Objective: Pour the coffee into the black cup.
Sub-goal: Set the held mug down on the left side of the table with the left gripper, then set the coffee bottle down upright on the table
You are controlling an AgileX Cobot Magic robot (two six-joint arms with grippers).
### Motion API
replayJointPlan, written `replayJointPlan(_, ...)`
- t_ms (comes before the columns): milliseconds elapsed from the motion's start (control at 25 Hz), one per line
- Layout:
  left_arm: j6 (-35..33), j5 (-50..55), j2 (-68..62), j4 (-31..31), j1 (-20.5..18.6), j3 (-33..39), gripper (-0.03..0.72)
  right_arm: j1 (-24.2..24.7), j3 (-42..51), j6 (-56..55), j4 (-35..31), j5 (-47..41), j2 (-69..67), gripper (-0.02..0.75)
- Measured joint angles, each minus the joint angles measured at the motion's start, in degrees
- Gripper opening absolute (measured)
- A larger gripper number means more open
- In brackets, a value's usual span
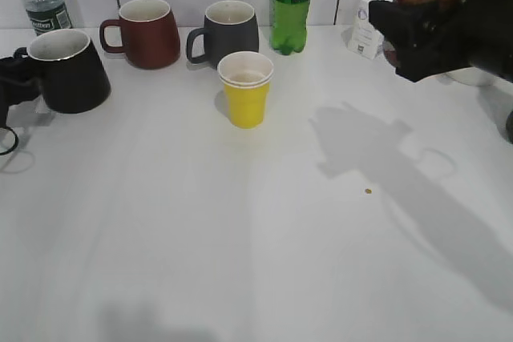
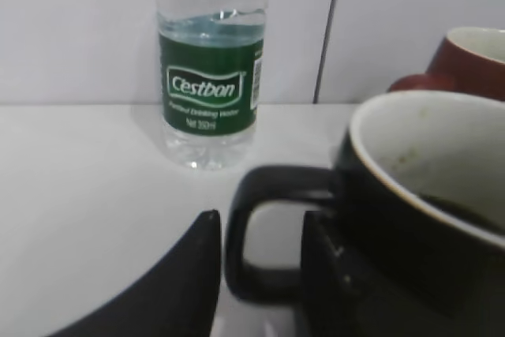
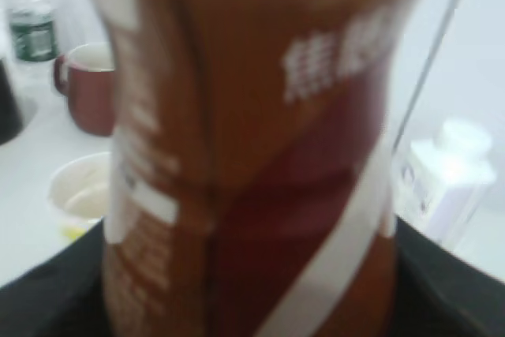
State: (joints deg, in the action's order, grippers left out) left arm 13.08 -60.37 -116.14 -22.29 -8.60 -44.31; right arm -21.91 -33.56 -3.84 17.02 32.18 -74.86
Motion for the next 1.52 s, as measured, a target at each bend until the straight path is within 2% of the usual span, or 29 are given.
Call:
replayJointPlan(240, 0.0, 0.0, 4.4, 0.4, 0.0, 7.3, 0.272, 0.0, 0.0, 0.0, -1.8, 3.8, -5.1, 0.526)
replayJointPlan(320, 0.0, 0.0, 6.5, 0.5, 0.0, 9.7, 0.272, 0.0, 0.0, 0.1, -5.3, 6.2, -7.8, 0.526)
replayJointPlan(560, 0.0, -1.0, 13.6, -0.3, 0.0, 15.1, 0.272, 0.0, -0.5, 3.8, -21.5, 16.5, -17.9, 0.526)
replayJointPlan(680, 0.0, -1.8, 16.2, -0.7, 0.0, 15.5, 0.272, 0.0, -2.6, 7.1, -25.0, 18.1, -23.4, 0.526)
replayJointPlan(1080, 0.0, -5.0, 17.9, -2.5, 0.0, 15.6, 0.272, 0.0, -14.1, 12.9, -30.1, 19.4, -41.4, 0.526)
replayJointPlan(1520, 0.0, -5.1, 17.9, -2.6, 0.0, 15.6, 0.272, 0.0, -20.6, 12.9, -31.1, 19.6, -47.6, 0.526)
